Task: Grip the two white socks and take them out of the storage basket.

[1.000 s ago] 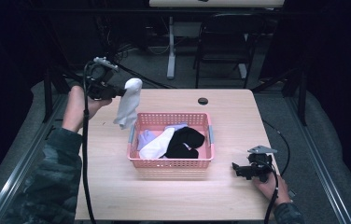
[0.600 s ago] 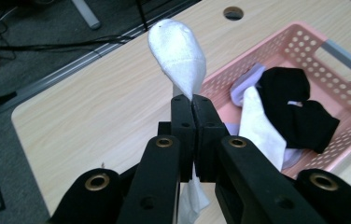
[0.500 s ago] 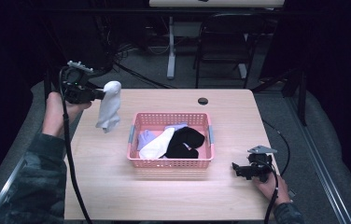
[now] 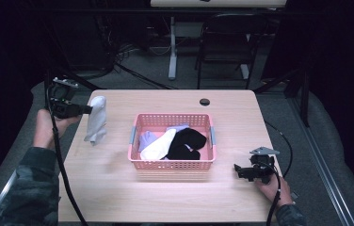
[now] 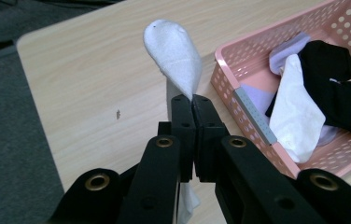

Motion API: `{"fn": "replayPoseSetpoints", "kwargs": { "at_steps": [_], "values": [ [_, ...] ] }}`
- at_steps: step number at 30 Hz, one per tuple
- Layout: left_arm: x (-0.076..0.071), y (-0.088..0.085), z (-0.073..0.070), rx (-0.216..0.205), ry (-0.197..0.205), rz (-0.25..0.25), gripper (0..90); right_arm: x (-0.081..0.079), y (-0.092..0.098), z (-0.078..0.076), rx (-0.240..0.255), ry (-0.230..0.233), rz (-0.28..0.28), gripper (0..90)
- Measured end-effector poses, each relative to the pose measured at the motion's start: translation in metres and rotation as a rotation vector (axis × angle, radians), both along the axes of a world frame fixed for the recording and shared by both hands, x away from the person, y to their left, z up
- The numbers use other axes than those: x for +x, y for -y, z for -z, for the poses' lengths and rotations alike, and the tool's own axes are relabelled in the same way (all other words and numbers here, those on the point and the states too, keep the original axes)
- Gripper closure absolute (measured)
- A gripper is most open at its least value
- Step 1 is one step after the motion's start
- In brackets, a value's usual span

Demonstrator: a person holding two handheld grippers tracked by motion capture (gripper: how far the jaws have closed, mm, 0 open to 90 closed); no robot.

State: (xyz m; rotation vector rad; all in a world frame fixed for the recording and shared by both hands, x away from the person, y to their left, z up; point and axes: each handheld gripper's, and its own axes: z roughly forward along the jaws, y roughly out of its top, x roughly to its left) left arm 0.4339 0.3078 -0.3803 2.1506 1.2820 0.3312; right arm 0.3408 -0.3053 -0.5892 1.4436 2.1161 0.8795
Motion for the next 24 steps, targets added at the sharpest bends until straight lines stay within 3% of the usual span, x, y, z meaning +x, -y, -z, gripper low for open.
{"fn": "replayPoseSetpoints", "kwargs": {
  "at_steps": [7, 9, 15, 16, 17, 24],
  "values": [
    [0.011, -0.006, 0.037, 0.011, -0.094, -0.027, 88.5, 0.000, 0.000, 0.000, 0.000, 0.000, 0.000, 0.0],
    [0.014, -0.007, 0.048, 0.037, -0.117, -0.047, 88.4, 0.000, 0.000, 0.000, 0.000, 0.000, 0.000, 0.0],
    [0.017, -0.010, 0.087, 0.028, -0.208, -0.060, 88.4, 0.000, 0.000, 0.000, 0.000, 0.000, 0.000, 0.0],
    [0.017, -0.010, 0.087, 0.028, -0.208, -0.060, 88.4, 0.000, 0.000, 0.000, 0.000, 0.001, -0.001, 0.0],
    [0.018, -0.010, 0.099, 0.023, -0.237, -0.055, 88.4, 0.000, 0.000, 0.000, 0.002, 0.003, 0.001, 0.0],
    [0.022, -0.011, 0.127, 0.028, -0.313, -0.064, 87.9, 0.000, 0.000, 0.000, 0.003, 0.003, 0.001, 0.0]
  ]
}}
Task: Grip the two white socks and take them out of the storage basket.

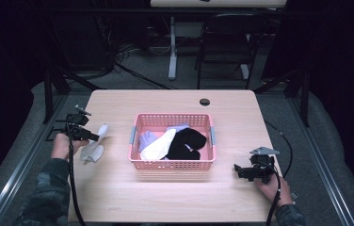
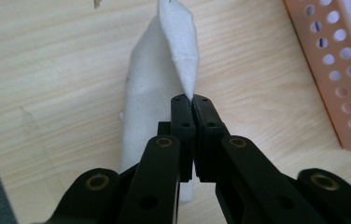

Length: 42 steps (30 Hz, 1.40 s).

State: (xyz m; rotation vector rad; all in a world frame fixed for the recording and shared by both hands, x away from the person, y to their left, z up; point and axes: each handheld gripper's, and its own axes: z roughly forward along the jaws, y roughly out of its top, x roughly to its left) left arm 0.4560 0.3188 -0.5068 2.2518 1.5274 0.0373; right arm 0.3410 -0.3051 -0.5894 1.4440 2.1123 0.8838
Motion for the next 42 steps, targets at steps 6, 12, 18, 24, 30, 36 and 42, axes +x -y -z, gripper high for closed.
{"fn": "replayPoseSetpoints", "kwargs": {
  "at_steps": [6, 12, 18, 24, 30, 36, 42],
  "values": [
    [-0.006, -0.005, 0.004, -0.017, -0.023, -0.009, 58.3, 0.000, 0.000, 0.000, 0.000, 0.000, 0.000, 0.0],
    [-0.013, -0.002, -0.025, -0.039, 0.061, -0.010, 25.1, 0.000, 0.000, 0.000, -0.003, -0.003, -0.001, 0.0],
    [-0.016, 0.019, -0.058, -0.038, 0.152, 0.044, 15.4, 0.000, 0.000, 0.000, -0.003, -0.002, -0.001, 0.0],
    [-0.015, 0.048, -0.077, -0.019, 0.195, 0.109, 8.5, 0.000, 0.000, 0.000, -0.003, -0.003, -0.001, 0.0],
    [-0.013, 0.075, -0.086, -0.002, 0.208, 0.154, 3.3, 0.000, 0.000, 0.000, -0.001, -0.002, -0.001, 0.0],
    [-0.008, 0.101, -0.091, 0.014, 0.204, 0.203, 1.9, 0.000, 0.000, 0.000, -0.003, -0.002, -0.001, 0.0],
    [0.000, 0.128, -0.084, 0.040, 0.170, 0.263, 1.8, 0.000, 0.000, 0.000, -0.003, -0.002, -0.001, 0.0]
  ]
}}
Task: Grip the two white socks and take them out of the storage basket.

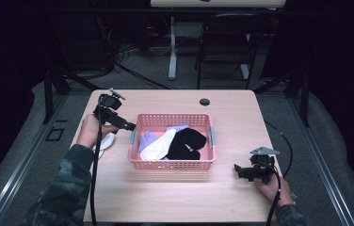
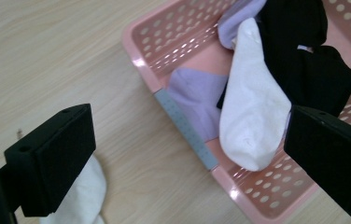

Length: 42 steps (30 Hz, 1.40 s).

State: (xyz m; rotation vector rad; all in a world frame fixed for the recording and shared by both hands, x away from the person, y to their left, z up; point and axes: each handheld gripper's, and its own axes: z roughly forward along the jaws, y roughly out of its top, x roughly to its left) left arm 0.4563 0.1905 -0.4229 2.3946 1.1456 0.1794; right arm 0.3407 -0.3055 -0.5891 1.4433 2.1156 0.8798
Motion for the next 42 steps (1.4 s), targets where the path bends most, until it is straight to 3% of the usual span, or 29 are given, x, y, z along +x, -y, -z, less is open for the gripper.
{"fn": "replayPoseSetpoints", "kwargs": {
  "at_steps": [4, 5, 10, 18, 27, 33, 39, 42],
  "values": [
    [0.003, 0.016, 0.008, -0.006, -0.018, 0.013, 0.1, 0.000, 0.000, 0.000, -0.003, 0.001, -0.001, 0.0],
    [0.003, 0.027, 0.014, -0.012, -0.025, 0.027, 0.1, 0.000, 0.000, 0.000, -0.003, 0.001, -0.001, 0.0],
    [0.005, 0.053, 0.031, -0.003, -0.053, 0.056, 0.5, 0.000, 0.000, 0.000, -0.003, 0.001, -0.002, 0.0],
    [0.004, 0.083, 0.053, -0.008, -0.087, 0.083, 5.2, 0.000, 0.000, 0.000, -0.004, 0.001, -0.002, 0.0],
    [0.010, 0.096, 0.069, -0.031, -0.074, 0.055, 16.2, 0.000, 0.000, 0.000, -0.003, 0.000, -0.002, 0.0],
    [0.021, 0.105, 0.089, -0.040, -0.126, 0.028, 20.8, 0.000, 0.000, 0.000, -0.003, 0.001, -0.002, 0.0],
    [0.026, 0.114, 0.104, -0.006, -0.190, 0.033, 26.6, 0.000, 0.000, 0.000, 0.001, 0.001, -0.002, 0.0],
    [0.027, 0.115, 0.108, 0.008, -0.197, 0.036, 32.3, 0.000, 0.000, 0.000, 0.001, 0.001, -0.002, 0.0]
  ]
}}
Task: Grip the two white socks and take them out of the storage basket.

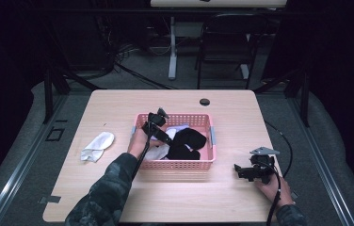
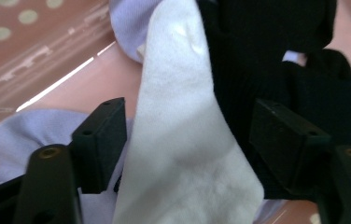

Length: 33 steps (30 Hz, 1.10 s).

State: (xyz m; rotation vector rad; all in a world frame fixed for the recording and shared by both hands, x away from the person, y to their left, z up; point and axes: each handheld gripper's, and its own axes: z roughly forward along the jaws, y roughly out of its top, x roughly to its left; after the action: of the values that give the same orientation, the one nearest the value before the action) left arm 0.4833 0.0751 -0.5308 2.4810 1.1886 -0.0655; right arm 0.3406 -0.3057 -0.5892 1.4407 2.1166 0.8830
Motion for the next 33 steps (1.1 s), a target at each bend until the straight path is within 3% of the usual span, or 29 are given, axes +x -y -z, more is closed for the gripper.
{"fn": "replayPoseSetpoints", "kwargs": {
  "at_steps": [5, 11, 16, 20, 23, 33],
  "values": [
    [0.000, 0.004, 0.008, 0.032, -0.018, -0.006, 44.0, 0.000, 0.000, 0.000, 0.000, 0.000, 0.000, 0.0],
    [-0.001, 0.006, 0.008, 0.080, 0.003, 0.009, 61.9, 0.000, 0.000, 0.000, -0.001, -0.001, 0.000, 0.0],
    [-0.001, 0.005, 0.006, 0.083, 0.012, 0.028, 74.0, 0.000, 0.000, 0.000, 0.000, 0.000, 0.000, 0.0],
    [-0.002, 0.002, 0.002, 0.067, 0.023, 0.026, 76.0, 0.000, 0.000, 0.000, 0.000, 0.000, 0.000, 0.0],
    [-0.004, -0.002, -0.008, 0.066, 0.073, 0.026, 76.2, 0.000, 0.000, 0.000, 0.000, 0.000, 0.000, 0.0],
    [-0.010, -0.015, -0.044, -0.025, 0.143, 0.031, 76.4, 0.000, 0.000, 0.000, 0.000, 0.000, 0.000, 0.0]
  ]
}}
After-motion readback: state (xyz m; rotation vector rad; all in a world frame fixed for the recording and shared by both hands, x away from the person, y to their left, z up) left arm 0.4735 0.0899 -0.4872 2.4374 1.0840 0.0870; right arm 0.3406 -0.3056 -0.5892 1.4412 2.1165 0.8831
